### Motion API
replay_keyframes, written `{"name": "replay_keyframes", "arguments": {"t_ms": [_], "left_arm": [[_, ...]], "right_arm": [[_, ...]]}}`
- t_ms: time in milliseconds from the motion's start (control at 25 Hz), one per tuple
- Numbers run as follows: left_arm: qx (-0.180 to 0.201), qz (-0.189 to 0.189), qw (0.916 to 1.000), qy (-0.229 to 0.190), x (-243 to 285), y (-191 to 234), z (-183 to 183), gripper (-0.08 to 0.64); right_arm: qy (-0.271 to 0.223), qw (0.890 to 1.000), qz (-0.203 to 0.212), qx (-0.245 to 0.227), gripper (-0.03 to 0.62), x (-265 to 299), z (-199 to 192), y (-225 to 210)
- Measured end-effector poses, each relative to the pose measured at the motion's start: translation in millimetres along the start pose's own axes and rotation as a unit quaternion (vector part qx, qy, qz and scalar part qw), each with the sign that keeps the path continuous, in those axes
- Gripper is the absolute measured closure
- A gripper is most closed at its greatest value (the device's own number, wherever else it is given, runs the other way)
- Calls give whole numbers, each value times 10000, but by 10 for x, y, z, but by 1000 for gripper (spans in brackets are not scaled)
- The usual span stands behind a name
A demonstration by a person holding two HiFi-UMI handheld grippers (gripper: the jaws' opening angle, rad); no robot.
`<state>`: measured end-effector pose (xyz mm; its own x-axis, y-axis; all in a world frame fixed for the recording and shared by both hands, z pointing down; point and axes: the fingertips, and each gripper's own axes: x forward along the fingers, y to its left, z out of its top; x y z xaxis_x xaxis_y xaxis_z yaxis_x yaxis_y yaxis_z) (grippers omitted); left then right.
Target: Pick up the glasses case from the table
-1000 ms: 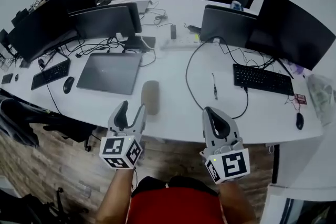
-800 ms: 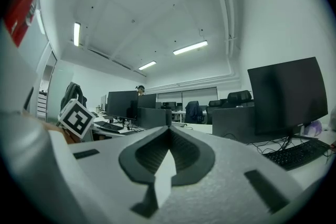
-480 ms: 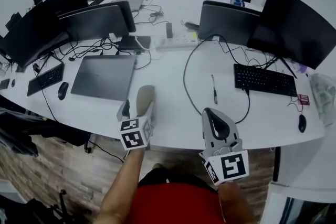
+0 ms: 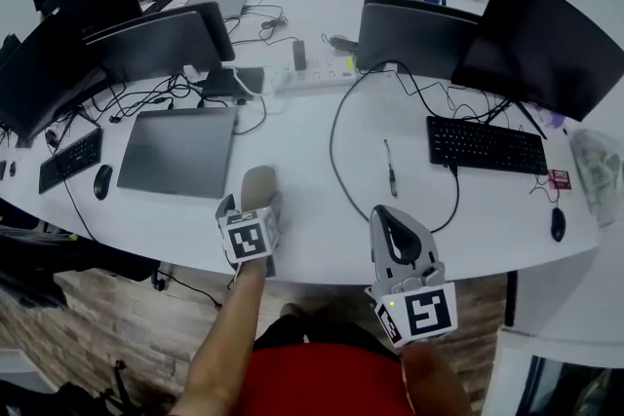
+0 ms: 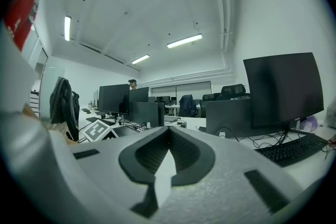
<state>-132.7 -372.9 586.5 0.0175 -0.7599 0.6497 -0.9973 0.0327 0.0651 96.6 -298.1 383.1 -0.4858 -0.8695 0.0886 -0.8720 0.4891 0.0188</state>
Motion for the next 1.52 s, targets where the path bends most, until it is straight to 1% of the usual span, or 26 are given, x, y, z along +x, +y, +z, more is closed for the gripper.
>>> {"name": "replay_keyframes", "arguments": {"t_ms": [120, 200, 360, 600, 720, 880, 1000, 1120, 1240, 1400, 1520], "left_arm": [[-10, -21, 9998, 192, 94, -25, -38, 143], [49, -58, 9994, 346, 153, -53, -77, 143], [62, -109, 9976, 684, 247, -84, -235, 143], [130, -76, 9973, 713, 267, -82, -262, 144], [227, -159, 9975, 651, 232, -115, -229, 146], [305, -451, 9981, 298, 54, -200, -52, 147], [427, -769, 9961, -44, -220, -299, 133, 147], [454, -1045, 9925, -440, -568, -366, 314, 147], [376, -1205, 9882, -870, -909, -364, 493, 147], [410, -1347, 9804, -1381, -1379, -339, 673, 147], [462, -1375, 9750, -1681, -1671, -296, 752, 147]], "right_arm": [[11, 10000, -58, 47, 588, 24, -7, -67], [29, 9999, -87, 89, 588, 39, -18, -92], [35, 9998, -140, 132, 588, 62, -22, -152], [86, 9994, -249, 203, 588, 37, -68, -235], [116, 9993, -249, 255, 588, 16, -104, -217], [123, 9992, -252, 293, 588, -16, -123, -184], [94, 9992, -228, 322, 588, -34, -115, -144], [67, 9992, -188, 348, 588, -61, -99, -80], [9, 9993, -143, 358, 588, -85, -57, -6], [-111, 9993, -76, 349, 588, -138, 33, 117], [-189, 9992, -48, 347, 588, -190, 97, 202]]}}
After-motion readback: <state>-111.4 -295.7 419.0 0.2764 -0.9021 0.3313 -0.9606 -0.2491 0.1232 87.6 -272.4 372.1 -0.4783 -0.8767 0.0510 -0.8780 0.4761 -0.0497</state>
